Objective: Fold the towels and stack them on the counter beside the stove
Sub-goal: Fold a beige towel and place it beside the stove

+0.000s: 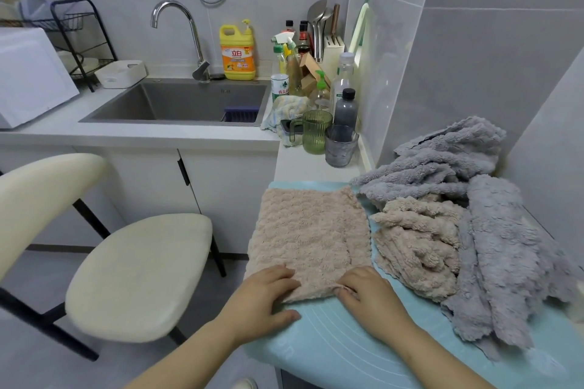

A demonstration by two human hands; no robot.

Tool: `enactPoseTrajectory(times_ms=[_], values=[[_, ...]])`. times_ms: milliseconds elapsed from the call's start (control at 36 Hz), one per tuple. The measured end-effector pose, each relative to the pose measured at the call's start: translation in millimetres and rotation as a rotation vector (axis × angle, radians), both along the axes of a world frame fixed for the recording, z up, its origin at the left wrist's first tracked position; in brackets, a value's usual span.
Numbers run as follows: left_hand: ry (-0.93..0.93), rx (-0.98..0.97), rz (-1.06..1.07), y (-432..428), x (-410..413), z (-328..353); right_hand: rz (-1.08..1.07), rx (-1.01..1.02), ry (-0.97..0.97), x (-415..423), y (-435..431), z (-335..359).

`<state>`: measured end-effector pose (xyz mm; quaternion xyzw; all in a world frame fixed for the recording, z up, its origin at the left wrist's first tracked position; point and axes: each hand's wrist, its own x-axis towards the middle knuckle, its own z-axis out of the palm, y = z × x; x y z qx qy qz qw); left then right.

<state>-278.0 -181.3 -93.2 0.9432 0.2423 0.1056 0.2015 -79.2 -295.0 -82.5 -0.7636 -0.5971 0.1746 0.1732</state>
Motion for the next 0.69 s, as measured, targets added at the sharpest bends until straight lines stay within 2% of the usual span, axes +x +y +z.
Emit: enactPoseTrajectory(times_ms=[83, 167, 333, 500, 583, 694], values=[[-0.058, -0.059, 0.024, -2.4, 3.6, 3.8, -0.020, -0.006, 0.052, 3.2, 1.2, 3.0], [-0.011, -0.156, 0.092, -2.1, 6.7, 6.4, -0.045, -0.006, 0.103, 3.9, 0.8, 7.0], [0.033, -0.209, 0.177, 5.7, 2.7, 5.9, -0.063, -0.002, 0.158, 4.4, 1.4, 7.2], [-0.026, -0.272, 0.244, -1.7, -4.4, 7.6, 0.028, 0.013, 0.098, 5.2, -2.2, 4.5], [-0.009, -0.259, 0.248, 2.3, -9.4, 8.8, 0.062, 0.024, 0.056, 6.2, -4.5, -0.1], [-0.025, -0.204, 0.295, 9.7, -13.5, 15.3, 0.054, 0.009, 0.091, 6.6, -3.5, 1.7]])
